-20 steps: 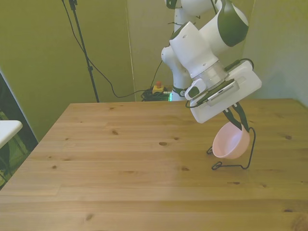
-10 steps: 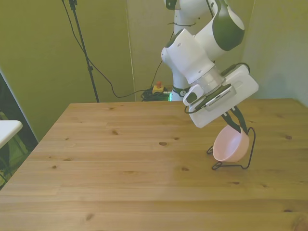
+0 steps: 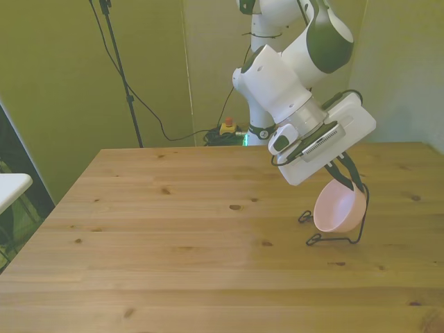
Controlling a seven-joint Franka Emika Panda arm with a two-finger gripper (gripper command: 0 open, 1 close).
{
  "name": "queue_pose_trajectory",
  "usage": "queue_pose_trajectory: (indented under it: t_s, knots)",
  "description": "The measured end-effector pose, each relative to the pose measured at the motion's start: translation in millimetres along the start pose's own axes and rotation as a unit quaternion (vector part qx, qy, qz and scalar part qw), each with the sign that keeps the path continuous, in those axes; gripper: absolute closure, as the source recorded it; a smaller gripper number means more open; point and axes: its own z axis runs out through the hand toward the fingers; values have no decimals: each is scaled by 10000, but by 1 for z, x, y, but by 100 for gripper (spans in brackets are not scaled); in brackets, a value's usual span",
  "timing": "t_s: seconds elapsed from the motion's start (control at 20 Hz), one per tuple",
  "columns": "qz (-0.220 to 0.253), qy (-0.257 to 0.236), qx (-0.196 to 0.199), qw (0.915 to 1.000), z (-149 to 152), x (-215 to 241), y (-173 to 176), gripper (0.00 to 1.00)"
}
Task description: Load the bowl
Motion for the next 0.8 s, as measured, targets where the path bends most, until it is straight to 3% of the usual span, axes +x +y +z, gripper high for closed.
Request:
queue_pose_trajectory:
  t_s: [0.75,0.8]
  knots:
    - [98,-399,304,9987,11,23,23,100]
    - [98,-403,307,9987,11,24,23,0]
